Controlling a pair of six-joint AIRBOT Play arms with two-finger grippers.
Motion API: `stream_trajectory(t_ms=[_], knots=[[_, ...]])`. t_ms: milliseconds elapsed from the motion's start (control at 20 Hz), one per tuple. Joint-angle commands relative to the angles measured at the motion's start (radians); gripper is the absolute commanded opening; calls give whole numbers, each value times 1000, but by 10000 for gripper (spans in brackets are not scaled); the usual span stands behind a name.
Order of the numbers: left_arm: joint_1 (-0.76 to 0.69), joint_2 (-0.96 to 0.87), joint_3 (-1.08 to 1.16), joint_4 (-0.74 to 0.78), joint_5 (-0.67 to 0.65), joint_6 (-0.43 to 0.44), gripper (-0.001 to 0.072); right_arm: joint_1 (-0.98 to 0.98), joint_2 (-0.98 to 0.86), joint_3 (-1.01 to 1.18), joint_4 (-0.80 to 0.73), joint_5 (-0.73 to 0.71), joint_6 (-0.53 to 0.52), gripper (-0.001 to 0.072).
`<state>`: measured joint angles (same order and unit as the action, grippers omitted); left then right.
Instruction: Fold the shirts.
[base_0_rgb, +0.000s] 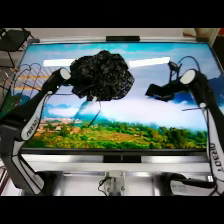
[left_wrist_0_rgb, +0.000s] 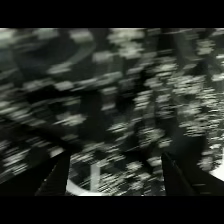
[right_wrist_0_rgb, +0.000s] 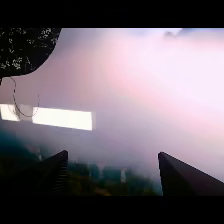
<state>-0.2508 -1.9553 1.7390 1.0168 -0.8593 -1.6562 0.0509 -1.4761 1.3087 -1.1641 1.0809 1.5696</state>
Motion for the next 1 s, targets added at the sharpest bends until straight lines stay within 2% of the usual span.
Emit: stream_trajectory(t_ms=[0,100,300,350,400,450,500,650,750,950], knots=[[-43,-16,4,-106,61,97,689,80,-68,0,15,-66,8,676],[-67,-23,4,-113,58,177,688,114,-83,0,15,-56,8,676],[-87,-38,4,-123,42,232,669,135,-83,0,39,-8,9,676],[-90,-43,4,-132,37,232,579,135,-83,0,39,10,8,676],[-92,-47,4,-136,37,231,381,135,-83,0,37,23,8,676],[-92,-48,4,-136,37,232,87,135,-83,0,38,30,9,676],[-90,-44,8,-135,30,233,47,135,-83,0,37,41,8,676],[-61,16,63,-134,-98,332,45,135,-64,0,31,58,8,676],[-42,122,103,-126,-186,393,44,129,-16,0,30,52,8,676],[-44,446,114,-36,-285,383,44,112,146,1,-1,53,8,676]])
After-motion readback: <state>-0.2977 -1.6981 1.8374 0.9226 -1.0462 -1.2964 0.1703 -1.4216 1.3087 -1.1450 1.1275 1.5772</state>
